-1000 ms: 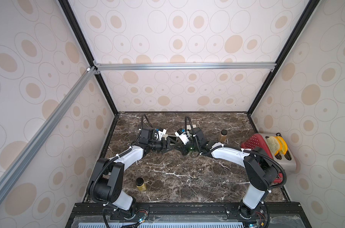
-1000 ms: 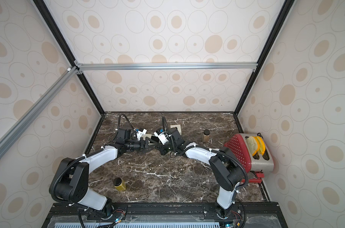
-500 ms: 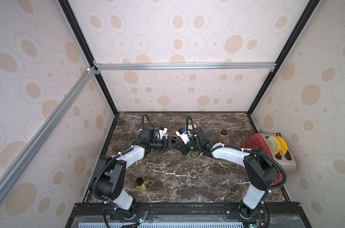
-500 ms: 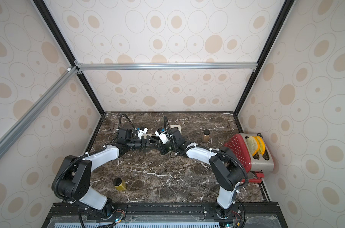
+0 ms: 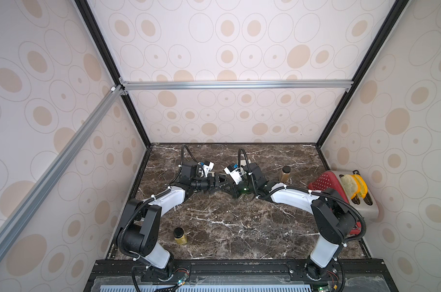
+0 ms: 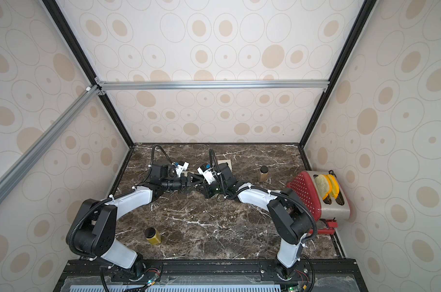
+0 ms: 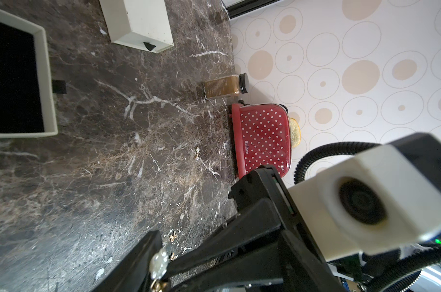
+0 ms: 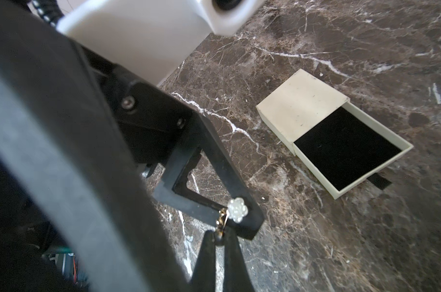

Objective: Place the earrings into the drawer-style jewelry box
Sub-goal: Pick up the earring from the center of the board.

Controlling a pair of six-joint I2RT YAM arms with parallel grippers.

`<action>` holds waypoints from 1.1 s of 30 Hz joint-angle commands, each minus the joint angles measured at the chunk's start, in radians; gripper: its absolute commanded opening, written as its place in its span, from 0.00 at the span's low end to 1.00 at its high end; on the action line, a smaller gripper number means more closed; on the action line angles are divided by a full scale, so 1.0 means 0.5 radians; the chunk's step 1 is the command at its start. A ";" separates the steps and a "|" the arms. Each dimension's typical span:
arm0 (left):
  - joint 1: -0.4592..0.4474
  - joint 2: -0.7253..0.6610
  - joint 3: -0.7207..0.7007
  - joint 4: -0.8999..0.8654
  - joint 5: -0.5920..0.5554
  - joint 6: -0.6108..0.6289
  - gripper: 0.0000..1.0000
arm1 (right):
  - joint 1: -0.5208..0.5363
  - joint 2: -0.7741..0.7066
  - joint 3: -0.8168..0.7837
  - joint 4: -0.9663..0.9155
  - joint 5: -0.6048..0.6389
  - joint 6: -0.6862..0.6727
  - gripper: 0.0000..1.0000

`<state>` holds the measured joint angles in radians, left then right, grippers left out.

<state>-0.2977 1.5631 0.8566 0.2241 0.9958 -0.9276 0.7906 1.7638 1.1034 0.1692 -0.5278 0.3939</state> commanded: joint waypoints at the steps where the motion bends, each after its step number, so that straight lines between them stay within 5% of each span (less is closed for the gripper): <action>1: -0.003 -0.096 0.014 0.086 -0.004 -0.037 0.75 | 0.008 -0.030 -0.035 -0.009 -0.046 0.024 0.00; 33: 0.150 -0.260 -0.052 -0.169 -0.003 0.145 0.76 | -0.027 -0.112 -0.035 -0.074 -0.094 -0.067 0.00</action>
<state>-0.2272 1.4597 0.8139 0.1577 0.9665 -0.8959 0.7864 1.7485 1.0851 0.1253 -0.5495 0.3809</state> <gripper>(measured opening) 0.764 0.069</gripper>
